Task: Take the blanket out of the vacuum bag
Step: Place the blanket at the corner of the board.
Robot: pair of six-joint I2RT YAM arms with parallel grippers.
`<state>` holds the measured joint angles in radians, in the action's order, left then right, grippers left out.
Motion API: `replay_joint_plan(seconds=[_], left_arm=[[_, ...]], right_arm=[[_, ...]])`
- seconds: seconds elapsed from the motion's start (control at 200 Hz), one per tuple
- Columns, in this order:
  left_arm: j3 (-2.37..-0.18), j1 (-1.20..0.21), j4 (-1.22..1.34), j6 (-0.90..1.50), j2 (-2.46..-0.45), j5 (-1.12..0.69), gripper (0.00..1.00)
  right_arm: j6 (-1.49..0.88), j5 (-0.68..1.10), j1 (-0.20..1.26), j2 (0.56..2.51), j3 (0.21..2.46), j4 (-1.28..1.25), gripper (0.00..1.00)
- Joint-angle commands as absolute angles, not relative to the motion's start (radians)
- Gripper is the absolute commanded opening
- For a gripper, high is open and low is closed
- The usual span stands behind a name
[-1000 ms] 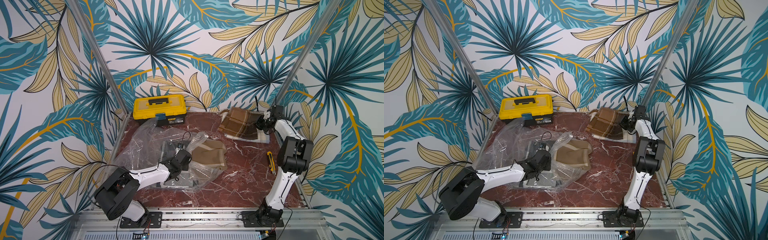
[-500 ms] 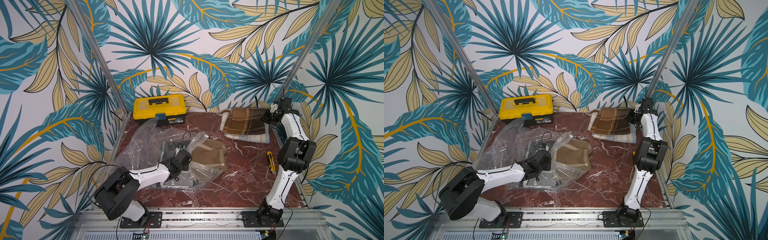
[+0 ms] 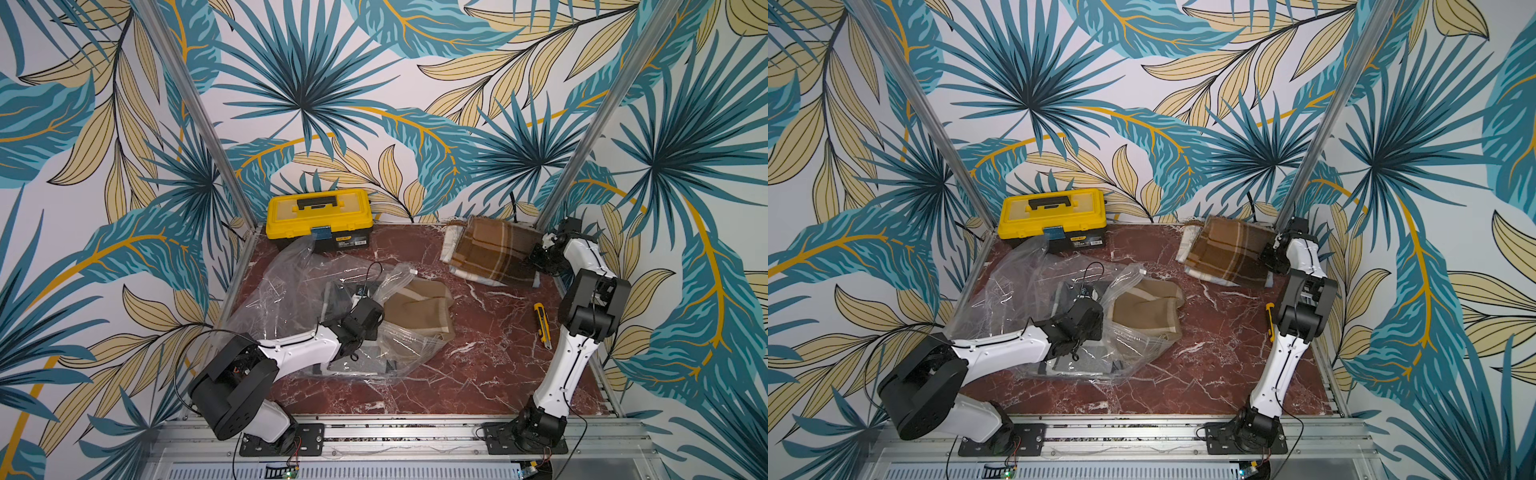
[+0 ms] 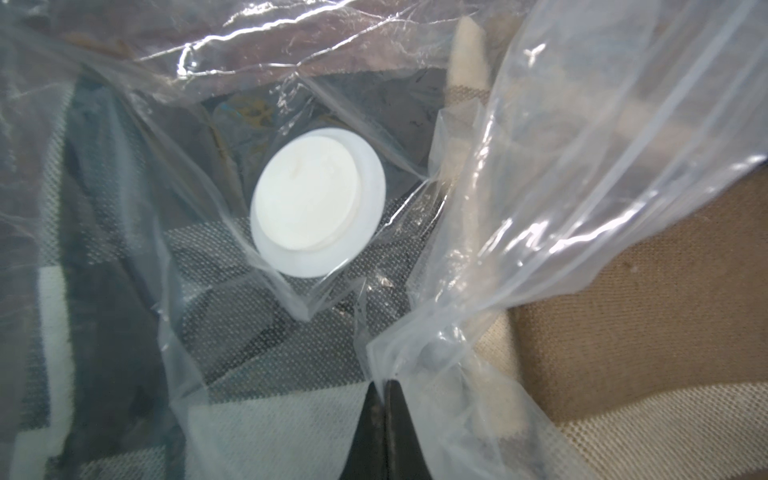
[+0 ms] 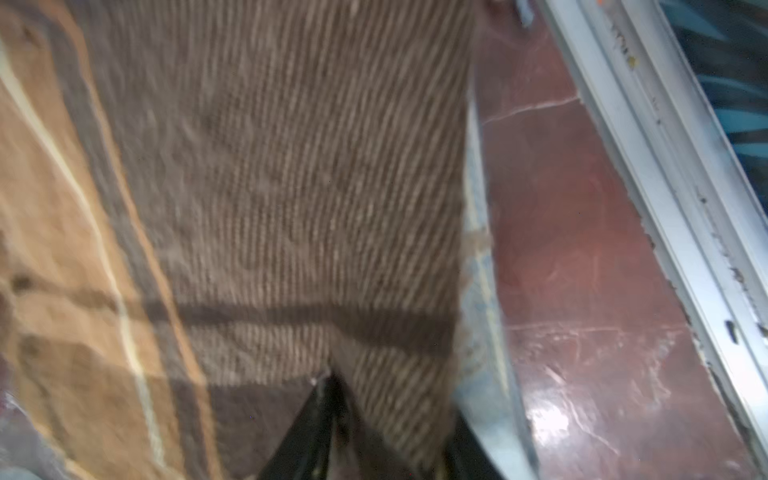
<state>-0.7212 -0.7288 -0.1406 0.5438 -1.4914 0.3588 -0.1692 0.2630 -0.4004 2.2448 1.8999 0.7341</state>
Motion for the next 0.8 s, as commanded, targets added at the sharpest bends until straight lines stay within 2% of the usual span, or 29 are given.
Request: replay_joint_plan(seconds=[0.0,0.06,0.115,0.316,0.441,0.581,0.796], left_arm=[[-0.759,-0.744,-0.141,0.541,-1.521,0.347,0.00],[-0.763,-0.752,-0.137,0.543,-1.526,0.345,0.00],[-0.759,-0.760,-0.134,0.544,-1.525,0.349,0.00],[-0.733,-0.764,-0.123,0.547,-1.511,0.355,0.00],[-0.739,-0.764,-0.121,0.542,-1.509,0.353,0.00],[-0.763,-0.764,-0.121,0.524,-1.515,0.339,0.00],[-0.791,-0.764,-0.145,0.501,-1.500,0.341,0.00]], right_arm=[[-0.175,0.286,-0.402,2.153,1.852,0.681,0.49],[-0.195,0.325,-0.402,2.141,1.849,0.681,0.58],[-0.207,0.367,-0.402,2.121,1.831,0.657,0.60],[-0.229,0.396,-0.399,1.972,1.750,0.571,0.62],[-0.282,0.534,-0.389,1.943,1.713,0.537,0.62],[-0.280,0.471,-0.350,1.896,1.615,0.448,0.66],[-0.293,0.618,-0.317,1.849,1.534,0.343,0.69]])
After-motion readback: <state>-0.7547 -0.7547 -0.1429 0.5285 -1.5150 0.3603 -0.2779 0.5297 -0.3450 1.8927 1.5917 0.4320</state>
